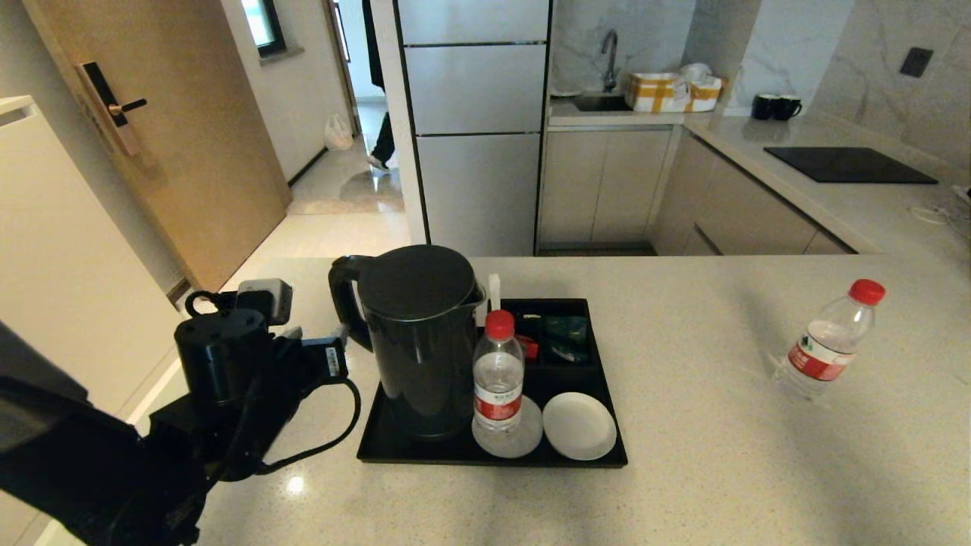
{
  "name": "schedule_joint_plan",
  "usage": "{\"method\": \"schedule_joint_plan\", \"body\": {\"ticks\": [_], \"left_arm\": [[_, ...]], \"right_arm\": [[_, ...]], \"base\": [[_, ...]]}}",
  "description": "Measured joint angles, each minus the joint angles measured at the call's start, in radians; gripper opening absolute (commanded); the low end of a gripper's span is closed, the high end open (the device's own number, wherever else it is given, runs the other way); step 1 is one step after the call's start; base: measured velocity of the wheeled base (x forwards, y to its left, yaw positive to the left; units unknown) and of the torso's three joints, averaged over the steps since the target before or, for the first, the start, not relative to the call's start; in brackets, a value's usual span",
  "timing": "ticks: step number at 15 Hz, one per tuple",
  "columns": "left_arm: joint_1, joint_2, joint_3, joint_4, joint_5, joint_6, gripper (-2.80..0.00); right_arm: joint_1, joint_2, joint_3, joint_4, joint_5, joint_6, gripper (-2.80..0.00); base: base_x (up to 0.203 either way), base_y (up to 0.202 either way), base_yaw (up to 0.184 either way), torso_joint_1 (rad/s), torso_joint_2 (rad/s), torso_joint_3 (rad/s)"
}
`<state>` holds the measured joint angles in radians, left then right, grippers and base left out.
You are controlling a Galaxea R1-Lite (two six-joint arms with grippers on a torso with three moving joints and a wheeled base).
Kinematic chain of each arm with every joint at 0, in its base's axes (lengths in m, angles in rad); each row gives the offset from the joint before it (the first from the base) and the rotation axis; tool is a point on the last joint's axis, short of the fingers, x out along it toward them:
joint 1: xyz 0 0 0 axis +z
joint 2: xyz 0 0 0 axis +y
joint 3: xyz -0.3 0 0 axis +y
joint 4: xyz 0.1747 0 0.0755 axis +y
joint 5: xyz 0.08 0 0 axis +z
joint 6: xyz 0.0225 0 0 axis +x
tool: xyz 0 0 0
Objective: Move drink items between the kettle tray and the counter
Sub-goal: Pick up the kettle
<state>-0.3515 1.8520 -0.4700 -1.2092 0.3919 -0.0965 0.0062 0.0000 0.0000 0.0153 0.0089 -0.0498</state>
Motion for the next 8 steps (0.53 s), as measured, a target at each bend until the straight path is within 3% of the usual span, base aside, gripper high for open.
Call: {"method": "schedule_joint_plan", "body": {"ticks": [8], "left_arm": [[-0.009, -0.042, 0.000, 0.021, -0.011, -0.001, 0.00]], "right_arm": [[0.000, 0.000, 0.000, 0.000, 0.000, 0.000, -2.80]], "base": [[0.000, 0.000, 0.000, 0.000, 0.00, 0.000]]}}
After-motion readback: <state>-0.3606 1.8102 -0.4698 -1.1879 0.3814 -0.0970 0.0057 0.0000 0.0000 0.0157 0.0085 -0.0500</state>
